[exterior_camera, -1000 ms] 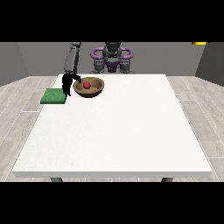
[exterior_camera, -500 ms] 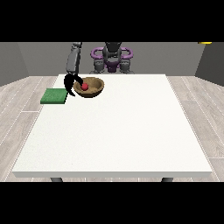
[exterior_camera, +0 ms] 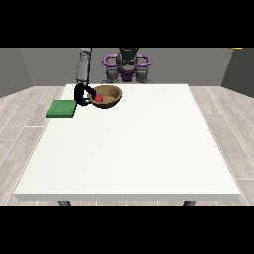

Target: Pick the cup and pour the ball into the bowl, then pick the bowl and place it on the pad

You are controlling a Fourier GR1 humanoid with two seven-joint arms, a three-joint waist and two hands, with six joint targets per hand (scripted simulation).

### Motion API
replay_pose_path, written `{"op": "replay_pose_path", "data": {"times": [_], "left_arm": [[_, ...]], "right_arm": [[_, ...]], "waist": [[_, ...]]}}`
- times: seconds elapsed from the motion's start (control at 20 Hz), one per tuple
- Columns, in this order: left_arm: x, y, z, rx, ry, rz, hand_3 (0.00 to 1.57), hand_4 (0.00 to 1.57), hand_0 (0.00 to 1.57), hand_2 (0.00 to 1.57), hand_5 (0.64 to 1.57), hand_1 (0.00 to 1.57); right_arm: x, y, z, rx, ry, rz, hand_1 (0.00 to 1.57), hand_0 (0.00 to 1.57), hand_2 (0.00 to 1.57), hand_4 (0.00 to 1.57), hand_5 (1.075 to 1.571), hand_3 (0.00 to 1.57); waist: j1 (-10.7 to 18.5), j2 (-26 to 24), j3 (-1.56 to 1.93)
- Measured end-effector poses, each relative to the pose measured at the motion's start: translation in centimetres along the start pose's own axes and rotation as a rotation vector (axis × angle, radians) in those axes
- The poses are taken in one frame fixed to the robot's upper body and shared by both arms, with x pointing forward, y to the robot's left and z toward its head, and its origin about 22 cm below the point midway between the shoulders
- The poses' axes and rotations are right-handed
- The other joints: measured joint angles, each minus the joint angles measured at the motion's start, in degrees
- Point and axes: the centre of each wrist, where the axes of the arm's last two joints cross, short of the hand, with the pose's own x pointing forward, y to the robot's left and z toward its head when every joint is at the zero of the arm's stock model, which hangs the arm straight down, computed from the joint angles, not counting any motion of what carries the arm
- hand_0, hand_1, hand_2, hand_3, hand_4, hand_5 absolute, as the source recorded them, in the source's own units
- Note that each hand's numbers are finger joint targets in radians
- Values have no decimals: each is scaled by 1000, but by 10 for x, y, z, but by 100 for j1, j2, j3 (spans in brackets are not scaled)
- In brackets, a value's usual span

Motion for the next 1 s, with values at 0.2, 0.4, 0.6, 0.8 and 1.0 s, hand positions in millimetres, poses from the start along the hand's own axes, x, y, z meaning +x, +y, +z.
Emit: {"op": "replay_pose_path", "data": {"times": [0.2,0.4,0.6,0.8,1.0], "left_arm": [[-9,15,8,28,48,1,0,1194,0,0,1528,0],[-16,31,18,63,78,-3,0,1199,0,0,1538,0],[-23,40,27,95,94,-12,0,1201,0,0,1544,0],[-36,45,38,113,120,-22,0,1206,0,0,1543,0],[-37,57,48,131,102,-31,0,1207,0,0,1548,0]], "right_arm": [[14,0,-7,10,111,28,1571,1571,1571,1024,1554,1068],[30,1,-16,61,203,27,1571,1571,1571,1056,1556,973],[65,-52,-32,-24,184,162,1571,1571,1571,1056,1566,712],[106,-103,-44,-84,187,248,1571,1571,1571,1067,1566,671],[132,-140,-50,-109,168,256,1571,1571,1571,1109,1567,461]], "waist": [[-91,-159,202],[-235,-229,344],[-545,-296,255],[-772,-450,207],[-863,-365,194]]}}
